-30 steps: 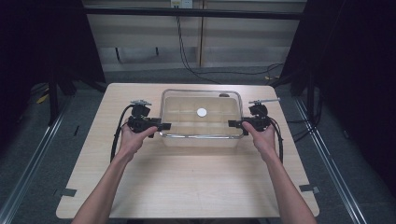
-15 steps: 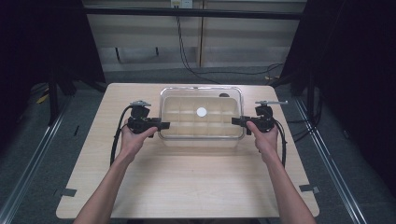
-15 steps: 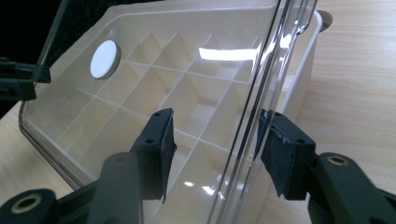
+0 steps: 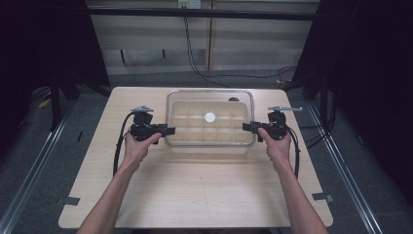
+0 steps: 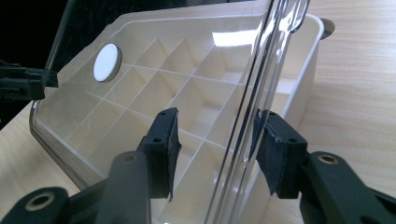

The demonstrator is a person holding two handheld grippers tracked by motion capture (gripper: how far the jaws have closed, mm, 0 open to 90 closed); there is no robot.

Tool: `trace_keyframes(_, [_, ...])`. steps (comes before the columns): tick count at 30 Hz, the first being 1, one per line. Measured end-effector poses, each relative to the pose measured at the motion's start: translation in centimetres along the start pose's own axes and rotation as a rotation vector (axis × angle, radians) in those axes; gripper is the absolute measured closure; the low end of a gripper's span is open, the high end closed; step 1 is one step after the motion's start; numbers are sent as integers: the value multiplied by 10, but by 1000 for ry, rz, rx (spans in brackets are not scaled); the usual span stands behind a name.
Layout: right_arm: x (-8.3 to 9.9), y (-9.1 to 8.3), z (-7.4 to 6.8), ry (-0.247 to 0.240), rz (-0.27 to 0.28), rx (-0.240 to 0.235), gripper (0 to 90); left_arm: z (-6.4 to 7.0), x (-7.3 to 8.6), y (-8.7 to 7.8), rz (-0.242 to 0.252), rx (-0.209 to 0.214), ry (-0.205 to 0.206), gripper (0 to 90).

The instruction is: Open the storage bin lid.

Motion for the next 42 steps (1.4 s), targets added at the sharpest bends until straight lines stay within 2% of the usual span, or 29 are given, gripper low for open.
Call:
trace_keyframes(7, [2,-6,1,26,11,-8,560,4,0,-1,3,7,10,563])
trace_keyframes(9, [3,-8,2,25,10,-11,567,4,0,-1,10,5,19,573])
trace_keyframes(13, [3,-11,1,19,12,-6,573,6,0,-1,24,6,11,581])
trace_keyframes(21, [1,-14,-3,13,22,-17,595,6,3,-6,21,18,14,597])
trace_keyframes(27, [11,-14,-2,30,17,-27,601,7,6,-10,17,23,33,617])
trace_keyframes(32, [13,-17,-2,40,29,-30,616,10,7,-12,16,29,38,636])
trace_keyframes(33, [12,-18,-2,41,35,-31,621,11,8,-12,19,28,28,639])
trace_keyframes(37, [10,-21,-6,23,47,-35,631,10,10,-15,26,21,38,645])
trace_keyframes(39, [10,-20,-7,18,46,-41,635,9,11,-16,29,17,30,649])
trace_keyframes(42, [12,-19,-8,18,36,-38,637,9,13,-18,26,26,39,652])
Point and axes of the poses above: each handheld gripper's, and its own axes: y roughly forward along the jaws, x roughly out of its underside, z roughly to its right, the point moved 10 cm from there along y, roughly forward along the jaws, and after that the axes turned 12 degrees about z, right-handed, at the moved point
